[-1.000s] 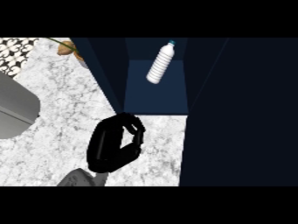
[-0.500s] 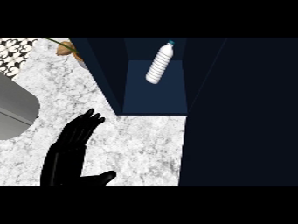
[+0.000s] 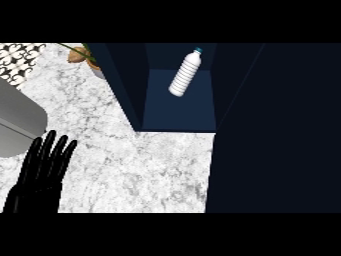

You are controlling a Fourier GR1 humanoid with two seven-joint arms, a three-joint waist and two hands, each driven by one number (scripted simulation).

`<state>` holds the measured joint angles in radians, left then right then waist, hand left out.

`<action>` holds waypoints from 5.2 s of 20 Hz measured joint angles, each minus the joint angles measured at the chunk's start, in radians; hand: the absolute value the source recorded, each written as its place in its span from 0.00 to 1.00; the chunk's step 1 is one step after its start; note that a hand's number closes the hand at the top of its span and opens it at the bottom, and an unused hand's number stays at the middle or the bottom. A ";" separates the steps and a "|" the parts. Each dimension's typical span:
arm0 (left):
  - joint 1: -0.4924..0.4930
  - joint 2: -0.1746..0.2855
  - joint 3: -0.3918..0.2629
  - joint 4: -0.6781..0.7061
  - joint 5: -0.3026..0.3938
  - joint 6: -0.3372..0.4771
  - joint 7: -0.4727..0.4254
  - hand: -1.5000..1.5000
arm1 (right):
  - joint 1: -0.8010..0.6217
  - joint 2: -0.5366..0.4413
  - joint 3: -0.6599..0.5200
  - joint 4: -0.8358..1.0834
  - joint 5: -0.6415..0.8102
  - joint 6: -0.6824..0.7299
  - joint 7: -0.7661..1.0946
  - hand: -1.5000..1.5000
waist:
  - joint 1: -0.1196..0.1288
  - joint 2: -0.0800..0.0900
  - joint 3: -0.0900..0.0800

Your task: Pick up the bottled water, place it into the cabinet and close the cabinet

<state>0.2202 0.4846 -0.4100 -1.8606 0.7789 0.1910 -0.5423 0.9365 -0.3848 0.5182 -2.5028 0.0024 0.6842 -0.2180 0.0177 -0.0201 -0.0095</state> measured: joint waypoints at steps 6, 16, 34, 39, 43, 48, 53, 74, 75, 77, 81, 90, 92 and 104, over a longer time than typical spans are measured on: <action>0.071 0.067 0.065 -0.032 0.049 -0.067 -0.006 0.00 | -0.035 -0.018 0.028 -0.001 0.008 -0.043 0.019 1.00 | 0.021 0.000 -0.005; 0.151 0.152 0.133 -0.079 0.106 -0.185 -0.012 0.00 | -0.062 0.028 0.069 0.010 -0.001 -0.179 0.055 1.00 | 0.091 0.024 -0.005; 0.162 0.249 0.194 -0.091 0.154 -0.323 0.012 0.00 | -0.381 -0.013 0.048 0.018 -0.016 -0.189 0.198 1.00 | 0.229 0.045 -0.020; 0.160 0.265 0.207 -0.085 0.161 -0.339 0.018 0.00 | -0.491 -0.026 0.050 0.023 -0.018 -0.169 0.244 1.00 | 0.248 0.045 -0.022; 0.158 0.274 0.219 -0.077 0.168 -0.349 0.021 0.00 | -0.560 -0.031 0.056 0.026 -0.021 -0.155 0.285 1.00 | 0.249 0.046 -0.024; 0.156 0.282 0.231 -0.066 0.176 -0.362 0.022 0.00 | -0.639 -0.039 0.060 0.028 -0.024 -0.128 0.330 1.00 | 0.243 0.046 -0.024; 0.155 0.287 0.243 -0.059 0.186 -0.373 0.022 0.00 | -0.673 -0.037 0.061 0.032 -0.035 -0.104 0.354 1.00 | 0.236 0.052 -0.023; 0.138 0.306 0.282 -0.032 0.212 -0.416 0.023 0.00 | -0.821 0.083 0.064 0.179 -0.255 -0.101 0.447 1.00 | 0.254 0.073 -0.022; 0.141 0.309 0.284 -0.028 0.213 -0.419 0.024 0.00 | -0.849 0.089 0.059 0.192 -0.255 -0.102 0.465 1.00 | 0.253 0.070 -0.022; 0.142 0.309 0.285 -0.023 0.214 -0.422 0.025 0.00 | -0.910 0.104 0.047 0.225 -0.257 -0.103 0.498 1.00 | 0.250 0.066 -0.022; 0.146 0.306 0.286 -0.014 0.220 -0.428 0.024 0.00 | -1.037 0.142 0.021 0.316 -0.262 -0.119 0.570 1.00 | 0.241 0.059 -0.021; 0.154 0.300 0.303 0.013 0.231 -0.438 0.017 0.00 | -1.310 0.288 -0.044 0.570 -0.248 -0.227 0.727 1.00 | 0.217 0.053 -0.010; 0.154 0.302 0.309 0.019 0.233 -0.440 0.016 0.00 | -1.390 0.323 -0.064 0.655 -0.235 -0.273 0.761 1.00 | 0.209 0.052 -0.006; 0.175 0.297 0.338 0.044 0.250 -0.469 0.003 0.00 | -1.811 0.385 -0.216 1.131 -0.151 -0.640 0.735 1.00 | 0.179 0.051 0.006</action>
<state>0.3949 0.7815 -0.0719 -1.8169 1.0284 -0.2784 -0.5392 -0.8742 0.0002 0.3023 -1.3714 -0.1487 0.0446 0.5173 0.1967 0.0311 -0.0035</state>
